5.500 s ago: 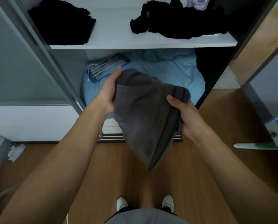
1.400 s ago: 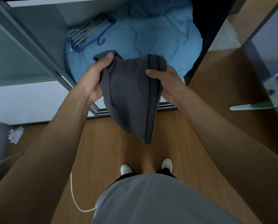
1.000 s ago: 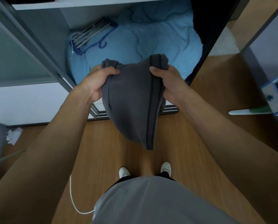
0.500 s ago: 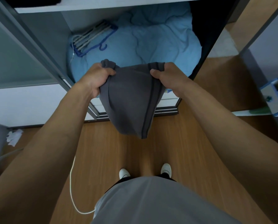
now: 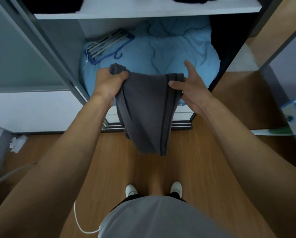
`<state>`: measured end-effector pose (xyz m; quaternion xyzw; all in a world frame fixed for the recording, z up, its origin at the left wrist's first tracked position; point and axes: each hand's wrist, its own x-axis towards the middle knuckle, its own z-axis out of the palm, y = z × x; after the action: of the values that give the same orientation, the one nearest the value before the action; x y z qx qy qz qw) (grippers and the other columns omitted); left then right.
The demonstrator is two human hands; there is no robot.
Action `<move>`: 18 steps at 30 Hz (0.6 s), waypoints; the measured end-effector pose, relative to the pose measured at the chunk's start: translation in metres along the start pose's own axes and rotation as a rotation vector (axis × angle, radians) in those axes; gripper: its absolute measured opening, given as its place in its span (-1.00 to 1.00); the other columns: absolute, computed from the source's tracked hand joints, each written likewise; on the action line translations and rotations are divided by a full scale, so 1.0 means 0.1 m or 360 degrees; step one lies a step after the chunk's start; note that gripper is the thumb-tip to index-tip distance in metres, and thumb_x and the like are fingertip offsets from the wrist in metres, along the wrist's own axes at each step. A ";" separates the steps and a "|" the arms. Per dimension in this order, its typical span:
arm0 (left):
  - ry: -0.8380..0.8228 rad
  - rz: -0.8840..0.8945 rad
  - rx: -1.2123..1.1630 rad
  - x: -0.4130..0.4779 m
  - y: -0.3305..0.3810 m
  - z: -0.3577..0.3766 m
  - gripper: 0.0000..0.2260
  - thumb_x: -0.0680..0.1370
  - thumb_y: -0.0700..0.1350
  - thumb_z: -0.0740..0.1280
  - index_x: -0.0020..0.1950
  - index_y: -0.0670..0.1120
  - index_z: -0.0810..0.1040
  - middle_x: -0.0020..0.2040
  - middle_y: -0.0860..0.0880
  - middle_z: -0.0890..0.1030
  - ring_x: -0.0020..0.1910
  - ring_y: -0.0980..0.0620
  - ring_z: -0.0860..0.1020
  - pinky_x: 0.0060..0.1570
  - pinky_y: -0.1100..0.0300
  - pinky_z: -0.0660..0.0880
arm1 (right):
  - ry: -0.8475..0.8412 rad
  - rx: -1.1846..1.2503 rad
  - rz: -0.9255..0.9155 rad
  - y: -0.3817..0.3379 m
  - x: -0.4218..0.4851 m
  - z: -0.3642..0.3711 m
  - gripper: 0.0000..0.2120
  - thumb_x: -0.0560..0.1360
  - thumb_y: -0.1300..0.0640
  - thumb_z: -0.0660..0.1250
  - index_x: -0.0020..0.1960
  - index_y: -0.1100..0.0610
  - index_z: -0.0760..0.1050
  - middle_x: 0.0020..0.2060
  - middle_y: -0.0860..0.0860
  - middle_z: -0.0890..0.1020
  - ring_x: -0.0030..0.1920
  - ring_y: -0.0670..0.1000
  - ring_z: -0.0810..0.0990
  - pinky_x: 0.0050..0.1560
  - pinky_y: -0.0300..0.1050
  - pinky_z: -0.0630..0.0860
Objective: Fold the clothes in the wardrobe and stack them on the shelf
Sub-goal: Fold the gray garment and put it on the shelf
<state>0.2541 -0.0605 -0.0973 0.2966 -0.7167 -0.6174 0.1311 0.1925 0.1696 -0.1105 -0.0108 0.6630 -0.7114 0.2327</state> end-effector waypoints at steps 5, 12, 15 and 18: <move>-0.0104 -0.0008 -0.0150 -0.01 0.03 -0.02 -0.97 0.46 -0.19 0.47 -0.13 -0.10 0.67 -0.19 -0.02 0.72 -0.17 0.10 0.70 -0.23 0.31 0.56 | -0.0173 -0.1132 -0.0274 -0.13 -0.08 0.14 -0.31 0.41 0.24 0.54 0.48 0.11 0.39 0.36 0.00 0.47 0.34 -0.04 0.44 0.33 -0.28 0.36; -0.0092 0.0002 0.0019 0.06 0.12 -0.16 -0.86 0.41 -0.14 0.46 -0.07 -0.14 0.69 -0.09 -0.12 0.72 -0.13 0.04 0.68 -0.10 0.16 0.61 | 0.0185 -0.1940 -0.0590 -0.24 -0.06 0.23 -0.70 0.42 0.01 0.53 0.05 0.09 0.54 0.08 0.07 0.52 0.10 0.08 0.49 -0.02 -0.06 0.40; -0.0045 0.0016 0.0045 0.08 0.16 -0.24 -0.82 0.41 -0.09 0.49 -0.06 -0.15 0.68 -0.10 -0.12 0.71 -0.11 0.01 0.67 -0.01 0.05 0.60 | 0.0140 -0.1757 -0.0848 -0.30 -0.06 0.27 -0.70 0.37 0.10 0.58 -0.10 0.11 0.46 0.14 0.10 0.44 0.15 0.07 0.42 0.10 -0.04 0.43; -0.0103 0.0074 -0.0198 0.10 0.15 -0.36 -0.76 0.40 0.04 0.53 -0.07 -0.09 0.65 -0.15 -0.02 0.71 -0.10 0.06 0.67 0.03 0.13 0.57 | -0.0024 -0.1332 -0.0912 -0.41 -0.06 0.29 -0.67 0.36 0.21 0.57 -0.21 0.10 0.39 -0.04 0.10 0.60 -0.04 0.01 0.54 -0.05 -0.16 0.43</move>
<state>0.2626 -0.0946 -0.0769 0.2509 -0.6875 -0.6669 0.1404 0.1938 0.1452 -0.0669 -0.2897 0.8601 -0.4198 0.0088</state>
